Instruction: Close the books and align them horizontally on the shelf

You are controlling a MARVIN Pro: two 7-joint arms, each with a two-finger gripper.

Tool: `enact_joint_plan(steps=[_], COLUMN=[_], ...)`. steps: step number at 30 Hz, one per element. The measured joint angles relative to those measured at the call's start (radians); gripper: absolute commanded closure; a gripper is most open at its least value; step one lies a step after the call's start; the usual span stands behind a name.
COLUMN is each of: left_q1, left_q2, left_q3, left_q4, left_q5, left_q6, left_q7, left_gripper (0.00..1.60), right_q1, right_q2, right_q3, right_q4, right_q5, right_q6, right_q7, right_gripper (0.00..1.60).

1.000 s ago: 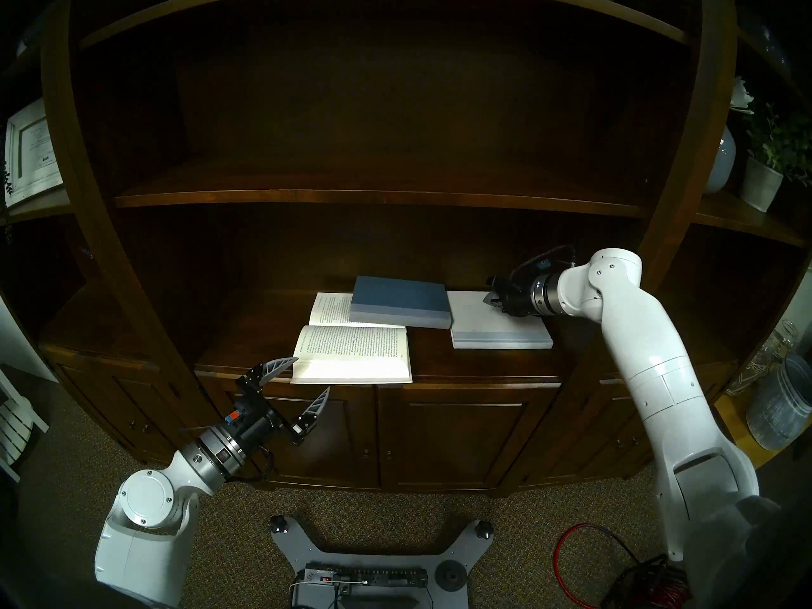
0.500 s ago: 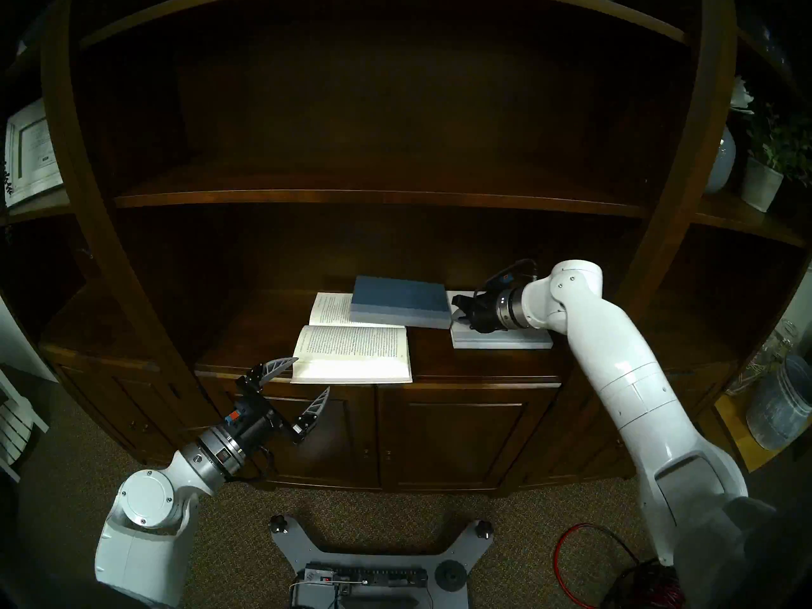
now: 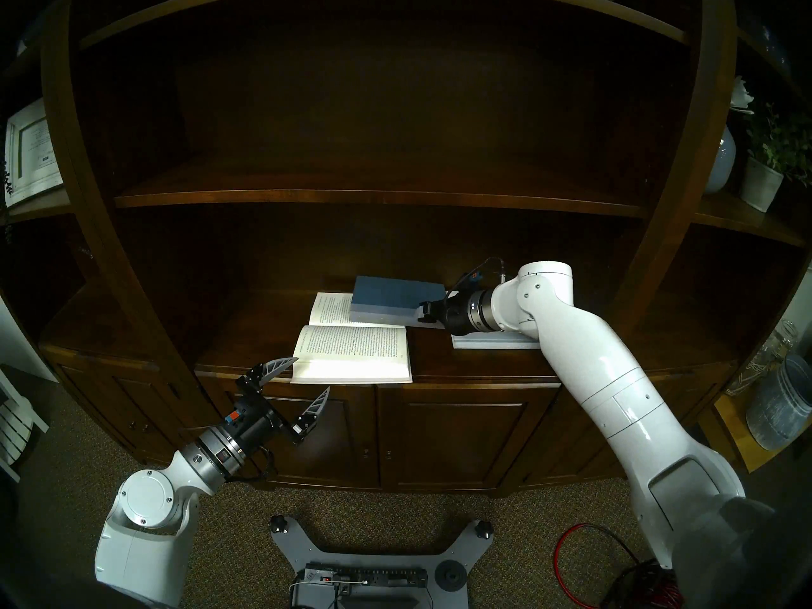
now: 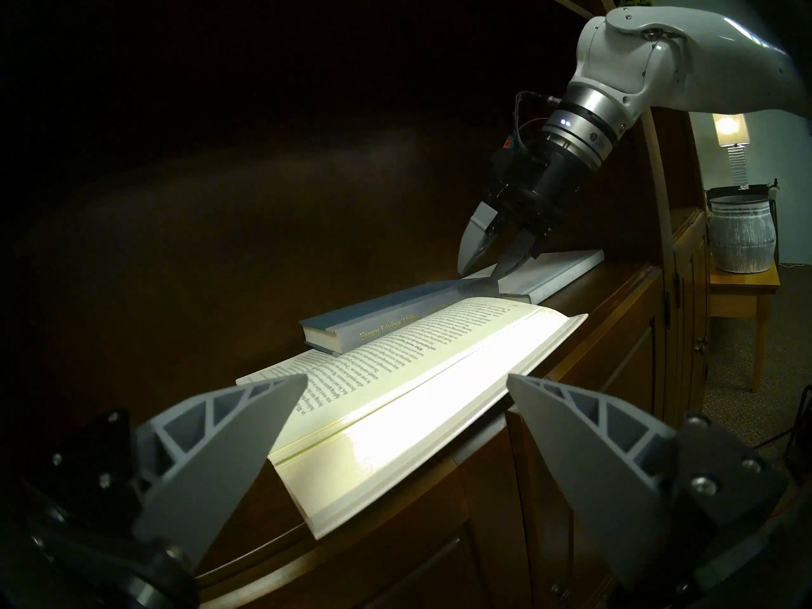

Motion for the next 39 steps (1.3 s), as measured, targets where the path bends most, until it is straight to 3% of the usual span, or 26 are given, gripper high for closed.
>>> enact_joint_plan(steps=[8,16,27,39], left_q1=[0.000,0.000,0.000,0.000], left_q2=[0.000,-0.001,-0.001,-0.002], left_q3=[0.000,0.000,-0.001,-0.001], left_q4=[0.000,0.000,0.000,0.000], left_q5=[0.000,0.000,0.000,0.001], left_q6=[0.000,0.000,0.000,0.000], left_q7=[0.000,-0.001,-0.001,-0.002], left_gripper=[0.00,0.00,0.00,0.00], right_q1=[-0.027,-0.057,-0.062,-0.064], right_q2=[0.021,0.025,0.067,0.167], right_q3=[0.017,0.034,-0.091,-0.245], right_q4=[-0.075,-0.094,-0.222,-0.383], right_q5=[0.016,0.049,-0.119,-0.359], right_q6=[0.009,0.025,0.016,0.007], right_q7=[-0.006,-0.069,-0.106,-0.147], right_gripper=[0.05,0.00,0.00,0.00])
